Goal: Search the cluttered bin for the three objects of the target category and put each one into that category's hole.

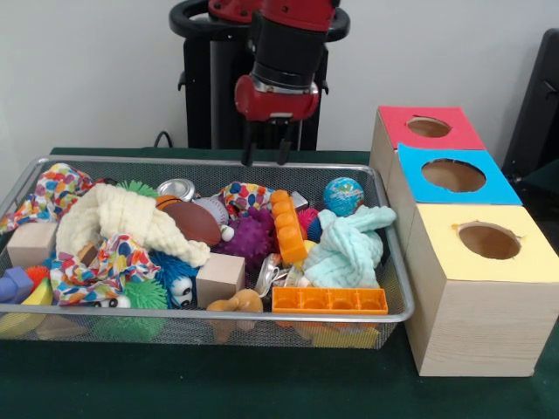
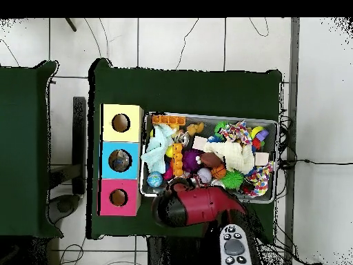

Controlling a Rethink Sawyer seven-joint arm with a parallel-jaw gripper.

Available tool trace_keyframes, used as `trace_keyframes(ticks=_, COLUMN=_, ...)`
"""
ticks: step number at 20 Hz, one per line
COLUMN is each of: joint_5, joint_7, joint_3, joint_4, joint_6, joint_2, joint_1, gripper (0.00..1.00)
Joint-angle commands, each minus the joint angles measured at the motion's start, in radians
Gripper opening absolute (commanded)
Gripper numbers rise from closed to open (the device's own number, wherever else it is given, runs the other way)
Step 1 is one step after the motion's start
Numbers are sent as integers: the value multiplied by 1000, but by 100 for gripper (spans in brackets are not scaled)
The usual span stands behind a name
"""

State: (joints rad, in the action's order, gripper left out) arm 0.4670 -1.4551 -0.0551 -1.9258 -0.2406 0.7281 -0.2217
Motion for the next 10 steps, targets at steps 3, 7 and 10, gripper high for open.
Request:
trace_keyframes(ticks=3, joint_5=134, joint_7=-41, joint_3=45, joint_4=-27, joint_6=131, joint_2=1, joint_1=-170, gripper=100)
trace_keyframes(ticks=7, joint_5=192, joint_7=-17, joint_3=88, joint_4=-34, joint_6=159, joint_2=-4, joint_1=-263, gripper=100)
trace_keyframes(ticks=10, joint_5=240, joint_7=6, joint_3=121, joint_4=-40, joint_6=171, joint_2=1, joint_1=-333, gripper=100)
